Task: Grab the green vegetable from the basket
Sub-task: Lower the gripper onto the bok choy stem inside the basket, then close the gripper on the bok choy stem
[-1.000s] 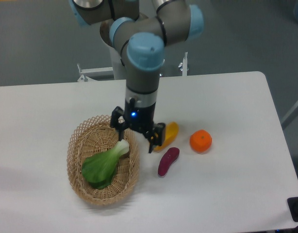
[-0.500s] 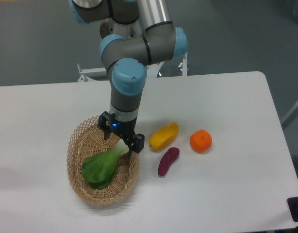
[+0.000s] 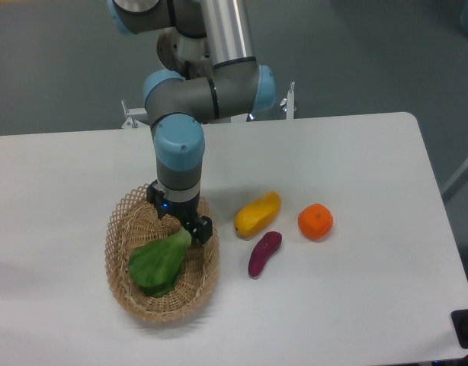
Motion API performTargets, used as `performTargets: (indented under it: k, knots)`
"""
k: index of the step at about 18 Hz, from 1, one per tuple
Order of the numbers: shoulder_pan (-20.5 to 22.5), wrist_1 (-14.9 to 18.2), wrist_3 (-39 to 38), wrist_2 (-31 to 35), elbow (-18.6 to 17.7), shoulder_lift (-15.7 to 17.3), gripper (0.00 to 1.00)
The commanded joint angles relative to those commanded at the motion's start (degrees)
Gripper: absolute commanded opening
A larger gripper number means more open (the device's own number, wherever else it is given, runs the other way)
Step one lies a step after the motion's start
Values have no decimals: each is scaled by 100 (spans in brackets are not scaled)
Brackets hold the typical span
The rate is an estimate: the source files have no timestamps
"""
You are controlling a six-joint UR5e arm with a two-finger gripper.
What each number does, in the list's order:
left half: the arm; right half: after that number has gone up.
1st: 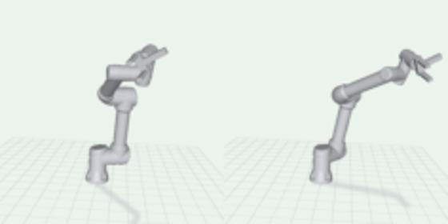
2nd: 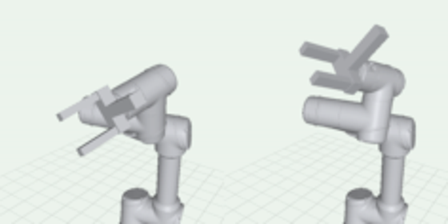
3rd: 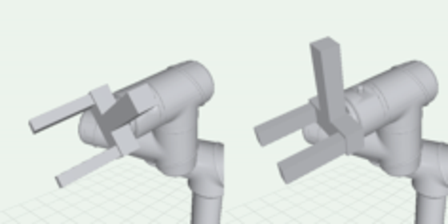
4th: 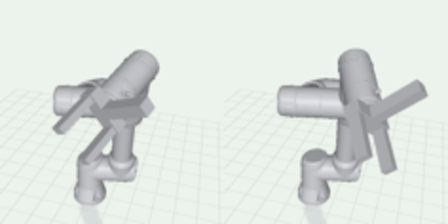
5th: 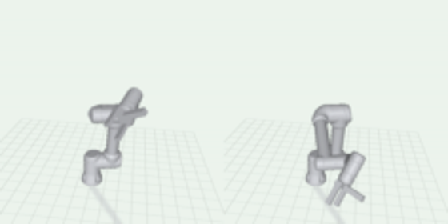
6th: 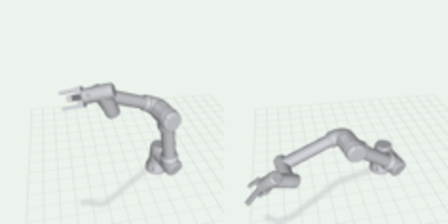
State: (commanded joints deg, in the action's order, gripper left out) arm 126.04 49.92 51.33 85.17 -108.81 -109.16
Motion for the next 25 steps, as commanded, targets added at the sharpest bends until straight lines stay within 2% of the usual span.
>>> performTargets:
  k: [2,6,12,13,14,17,19,25]
  knots:
    - [0,-17,-35,0,0,-18,100]
    - [-35,-272,-36,9,-18,-193,100]
    - [-35,-378,-1,35,8,-255,98]
    - [-35,-421,-9,70,9,-255,82]
    - [-35,-422,0,122,9,-255,71]
    - [-35,-422,17,167,17,-238,45]
    - [-35,-431,8,167,26,-237,40]
    - [-35,-431,0,158,96,-211,39]
